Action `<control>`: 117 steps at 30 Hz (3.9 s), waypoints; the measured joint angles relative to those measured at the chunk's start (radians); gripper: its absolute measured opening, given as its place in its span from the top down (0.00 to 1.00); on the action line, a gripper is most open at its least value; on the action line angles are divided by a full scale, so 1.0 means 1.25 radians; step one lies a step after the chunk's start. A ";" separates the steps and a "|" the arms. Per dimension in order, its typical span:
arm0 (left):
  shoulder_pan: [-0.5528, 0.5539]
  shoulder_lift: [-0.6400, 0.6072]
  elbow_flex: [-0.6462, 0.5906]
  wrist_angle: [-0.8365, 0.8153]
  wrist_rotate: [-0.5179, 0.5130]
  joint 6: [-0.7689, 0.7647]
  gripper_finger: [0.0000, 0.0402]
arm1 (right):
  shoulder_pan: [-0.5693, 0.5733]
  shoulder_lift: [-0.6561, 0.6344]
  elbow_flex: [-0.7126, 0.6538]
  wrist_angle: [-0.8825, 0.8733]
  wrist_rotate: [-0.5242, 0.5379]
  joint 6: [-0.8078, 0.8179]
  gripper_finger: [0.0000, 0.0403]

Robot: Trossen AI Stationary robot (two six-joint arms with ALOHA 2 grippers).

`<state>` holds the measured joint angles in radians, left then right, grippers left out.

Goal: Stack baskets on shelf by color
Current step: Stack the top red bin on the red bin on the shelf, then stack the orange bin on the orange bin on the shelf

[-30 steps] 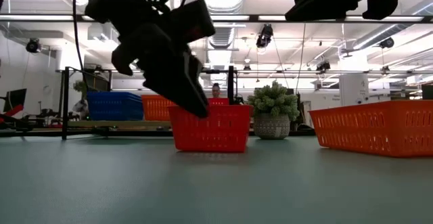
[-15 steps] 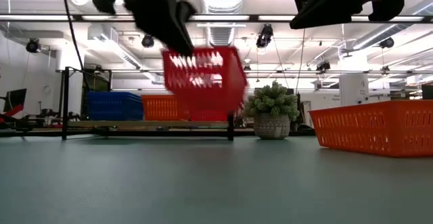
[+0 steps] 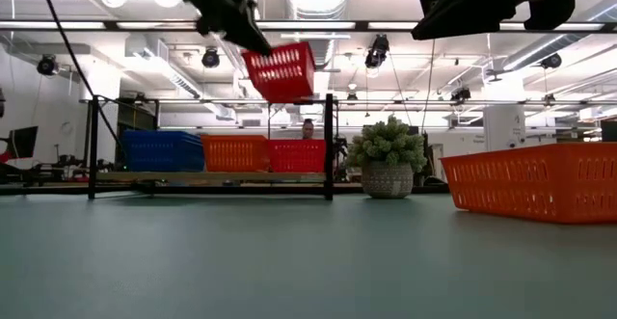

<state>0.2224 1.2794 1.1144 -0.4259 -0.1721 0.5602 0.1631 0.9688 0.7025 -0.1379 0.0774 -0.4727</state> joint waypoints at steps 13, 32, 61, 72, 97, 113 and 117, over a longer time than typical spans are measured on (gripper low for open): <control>0.129 0.155 -0.001 0.081 0.064 0.012 1.00 | 0.000 0.000 0.000 0.001 0.001 -0.053 0.93; 0.128 0.217 -0.005 0.146 0.072 0.018 0.87 | 0.000 0.000 0.000 0.007 0.002 -0.063 0.93; -0.252 0.050 -0.261 0.631 0.182 -0.399 0.87 | 0.000 0.001 0.000 0.038 -0.006 -0.073 0.93; -0.383 0.031 -0.265 0.668 0.105 -0.355 0.90 | 0.153 0.001 0.020 0.018 -0.051 0.174 0.93; -0.377 -0.002 -0.267 0.668 0.102 -0.312 0.90 | 0.207 0.385 0.270 -0.646 0.037 0.547 0.93; -0.379 -0.003 -0.267 0.667 0.102 -0.329 0.90 | 0.103 0.395 0.246 -0.564 0.001 0.452 0.93; -0.381 0.006 -0.268 0.663 0.102 -0.359 0.90 | 0.100 0.395 0.243 -0.564 -0.005 0.445 0.93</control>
<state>-0.2533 1.2865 0.7793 0.4028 -0.0444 0.1117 0.2885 1.4624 1.0057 -0.8425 0.0708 0.0831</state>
